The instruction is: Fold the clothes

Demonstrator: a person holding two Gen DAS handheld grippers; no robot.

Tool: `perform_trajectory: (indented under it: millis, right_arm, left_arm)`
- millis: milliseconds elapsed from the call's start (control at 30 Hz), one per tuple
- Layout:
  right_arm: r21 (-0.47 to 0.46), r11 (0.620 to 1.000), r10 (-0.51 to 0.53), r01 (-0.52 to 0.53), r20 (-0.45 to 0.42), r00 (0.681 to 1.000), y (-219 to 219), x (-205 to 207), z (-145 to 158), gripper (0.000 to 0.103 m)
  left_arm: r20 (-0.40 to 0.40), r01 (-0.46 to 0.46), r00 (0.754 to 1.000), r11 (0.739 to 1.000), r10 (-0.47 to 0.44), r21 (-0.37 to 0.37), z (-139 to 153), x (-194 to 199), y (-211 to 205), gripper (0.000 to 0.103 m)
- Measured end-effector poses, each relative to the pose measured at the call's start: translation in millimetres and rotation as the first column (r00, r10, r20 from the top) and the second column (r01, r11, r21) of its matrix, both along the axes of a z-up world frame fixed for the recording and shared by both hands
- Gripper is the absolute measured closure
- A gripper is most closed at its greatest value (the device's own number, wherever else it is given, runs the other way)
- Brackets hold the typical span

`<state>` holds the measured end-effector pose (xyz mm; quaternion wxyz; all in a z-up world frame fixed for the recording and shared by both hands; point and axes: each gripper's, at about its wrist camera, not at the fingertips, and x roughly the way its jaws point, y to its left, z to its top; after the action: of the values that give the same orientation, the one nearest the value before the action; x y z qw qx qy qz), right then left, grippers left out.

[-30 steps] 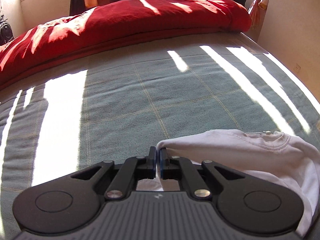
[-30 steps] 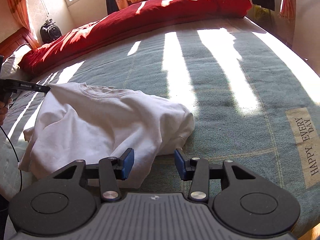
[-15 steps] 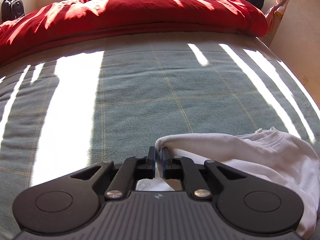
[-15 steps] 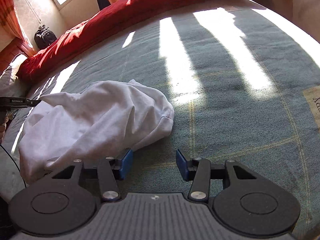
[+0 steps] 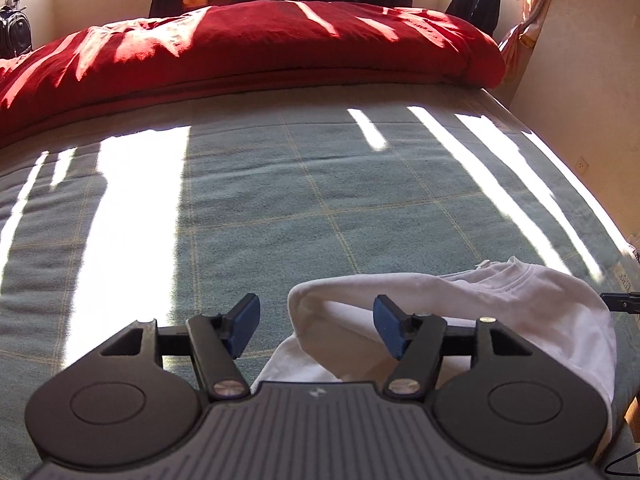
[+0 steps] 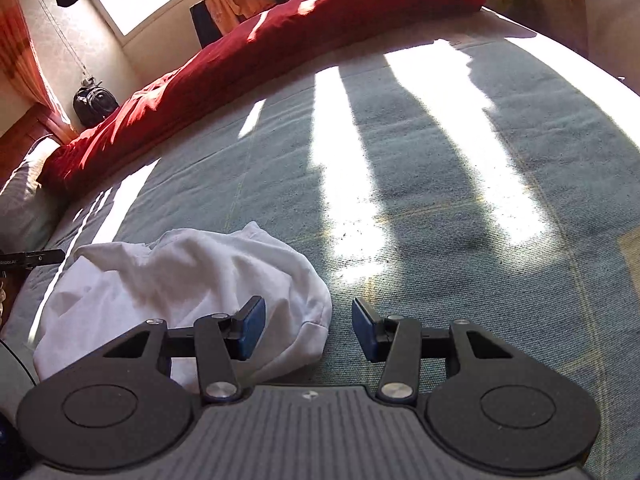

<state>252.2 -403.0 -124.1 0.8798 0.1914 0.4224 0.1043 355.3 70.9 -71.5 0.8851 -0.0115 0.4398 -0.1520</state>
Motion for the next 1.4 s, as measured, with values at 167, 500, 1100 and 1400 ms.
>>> perform_trajectory:
  millis: [167, 500, 1100, 1400]
  right_arm:
    - [0.057, 0.997, 0.045, -0.043, -0.046, 0.998, -6.4, 32.5, -18.5, 0.051]
    - [0.171, 0.971, 0.185, -0.169, -0.085, 0.979, 7.3, 60.4, -43.9, 0.051]
    - [-0.313, 0.924, 0.243, -0.219, 0.040, 0.969, 39.3, 90.4, 38.6, 0.098]
    - [-0.489, 0.853, 0.254, -0.182, 0.085, 0.964, 50.8, 141.4, 62.6, 0.098]
  left_arm:
    - [-0.052, 0.000, 0.999, 0.997, -0.004, -0.075, -21.8, 12.1, 7.2, 0.038]
    - [-0.121, 0.062, 0.989, 0.982, -0.084, -0.177, -57.4, 23.8, 0.4, 0.039]
    - [0.041, 0.099, 0.993, 0.984, -0.107, 0.148, -14.6, 20.7, -33.1, 0.098]
    - [0.120, 0.018, 0.992, 0.972, -0.047, 0.234, -2.0, 67.0, -43.4, 0.098]
